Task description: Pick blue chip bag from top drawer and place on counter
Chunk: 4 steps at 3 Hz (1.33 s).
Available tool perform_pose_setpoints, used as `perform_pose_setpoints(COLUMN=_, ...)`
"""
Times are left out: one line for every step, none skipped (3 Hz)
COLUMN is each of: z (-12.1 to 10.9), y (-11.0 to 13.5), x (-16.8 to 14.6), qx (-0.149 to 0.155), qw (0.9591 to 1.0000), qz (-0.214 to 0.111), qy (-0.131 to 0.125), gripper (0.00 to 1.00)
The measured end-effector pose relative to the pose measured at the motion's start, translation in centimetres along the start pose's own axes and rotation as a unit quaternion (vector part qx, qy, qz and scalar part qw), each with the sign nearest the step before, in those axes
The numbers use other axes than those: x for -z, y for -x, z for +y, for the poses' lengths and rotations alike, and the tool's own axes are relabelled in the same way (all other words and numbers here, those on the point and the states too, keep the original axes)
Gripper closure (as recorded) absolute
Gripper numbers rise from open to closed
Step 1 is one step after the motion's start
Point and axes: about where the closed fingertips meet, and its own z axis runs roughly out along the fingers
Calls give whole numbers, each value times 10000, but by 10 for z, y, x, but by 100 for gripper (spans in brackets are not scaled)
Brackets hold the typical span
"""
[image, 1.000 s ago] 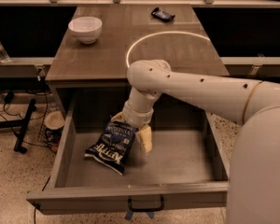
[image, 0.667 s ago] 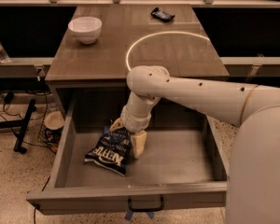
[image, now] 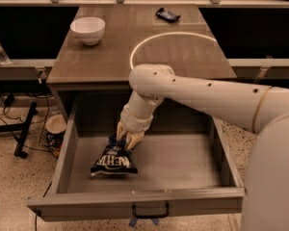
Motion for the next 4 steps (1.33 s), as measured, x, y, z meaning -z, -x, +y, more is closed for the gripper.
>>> perform_pose_setpoints(z=-11, y=9, x=44, qx=-267, qw=9987, qz=186, qy=-405, gripper=100)
perform_pose_setpoints(z=-20, y=12, x=118, qx=-571, qw=9924, qz=468, qy=-983, gripper=100)
perform_pose_setpoints(z=-30, y=16, x=219, qx=-806, qw=9786, qz=825, qy=-1703, gripper=100)
perform_pose_setpoints(z=-32, y=14, x=224, qx=-803, qw=9776, qz=863, qy=-1741, gripper=100)
